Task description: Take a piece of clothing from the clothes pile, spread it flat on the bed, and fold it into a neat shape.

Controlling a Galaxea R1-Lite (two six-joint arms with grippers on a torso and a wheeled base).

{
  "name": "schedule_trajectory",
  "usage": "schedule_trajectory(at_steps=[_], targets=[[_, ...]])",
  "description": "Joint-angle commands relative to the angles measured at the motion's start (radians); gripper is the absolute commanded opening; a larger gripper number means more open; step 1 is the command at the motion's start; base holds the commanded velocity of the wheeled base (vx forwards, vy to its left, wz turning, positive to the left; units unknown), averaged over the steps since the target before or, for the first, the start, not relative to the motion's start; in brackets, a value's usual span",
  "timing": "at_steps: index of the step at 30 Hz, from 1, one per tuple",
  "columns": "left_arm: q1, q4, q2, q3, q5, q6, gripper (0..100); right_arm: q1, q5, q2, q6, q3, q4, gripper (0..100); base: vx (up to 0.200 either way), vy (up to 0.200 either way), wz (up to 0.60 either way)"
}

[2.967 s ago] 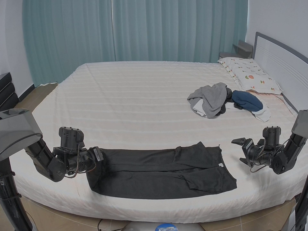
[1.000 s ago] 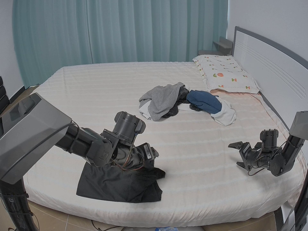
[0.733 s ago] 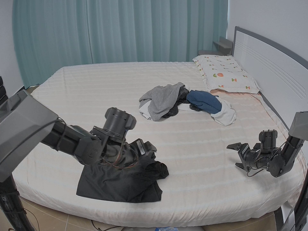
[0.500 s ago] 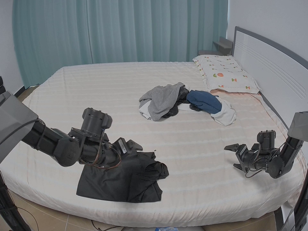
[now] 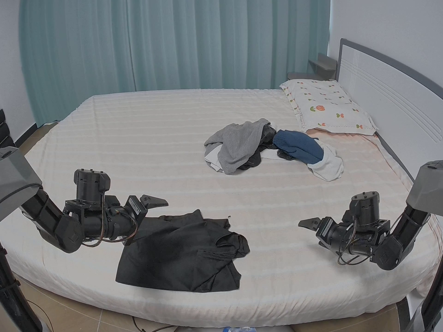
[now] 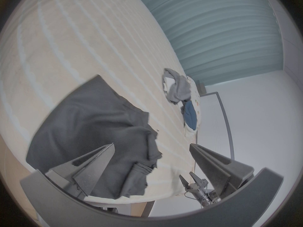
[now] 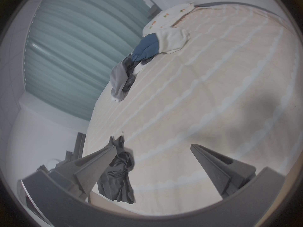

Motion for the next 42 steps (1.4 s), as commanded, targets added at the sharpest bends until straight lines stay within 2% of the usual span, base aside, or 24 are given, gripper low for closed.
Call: schedule_trajectory(at_steps=[1, 2, 5, 10, 12, 18, 23, 33, 38, 42], targets=[[0.04, -0.048, 0.117, 0.016, -0.006, 0.015, 100, 0.138, -0.048, 0.042, -0.039, -0.036, 0.034, 100, 0.0, 0.2, 0.0], [0.041, -0.073, 0.122, 0.022, -0.012, 0.014, 100, 0.177, -0.086, 0.068, -0.069, -0.047, 0.043, 100, 0.0, 0.2, 0.0], [0.04, -0.081, 0.126, 0.022, -0.01, 0.015, 100, 0.198, -0.145, 0.101, -0.137, -0.101, 0.052, 100, 0.0, 0.2, 0.0], [0.04, -0.082, 0.129, 0.021, -0.012, 0.015, 100, 0.246, -0.18, 0.117, -0.148, -0.174, 0.19, 100, 0.0, 0.2, 0.0], [0.041, -0.082, 0.129, 0.019, -0.012, 0.014, 100, 0.256, -0.206, 0.109, -0.151, -0.176, 0.198, 100, 0.0, 0.2, 0.0], [0.038, -0.087, 0.129, 0.019, -0.003, 0.017, 100, 0.253, -0.271, 0.108, -0.184, -0.153, 0.198, 100, 0.0, 0.2, 0.0], [0.038, -0.087, 0.129, 0.019, -0.003, 0.018, 100, 0.249, -0.336, 0.115, -0.26, -0.138, 0.195, 100, 0.0, 0.0, 0.0], [0.037, -0.087, 0.131, 0.012, -0.001, 0.018, 100, 0.263, -0.344, 0.134, -0.269, -0.167, 0.203, 100, 0.0, 0.0, 0.0], [0.037, -0.087, 0.131, 0.012, 0.0, 0.018, 100, 0.263, -0.347, 0.16, -0.319, -0.153, 0.196, 100, 0.0, 0.0, 0.0], [0.037, -0.087, 0.132, 0.01, 0.0, 0.018, 100, 0.275, -0.355, 0.157, -0.326, -0.134, 0.198, 100, 0.0, 0.0, 0.0]])
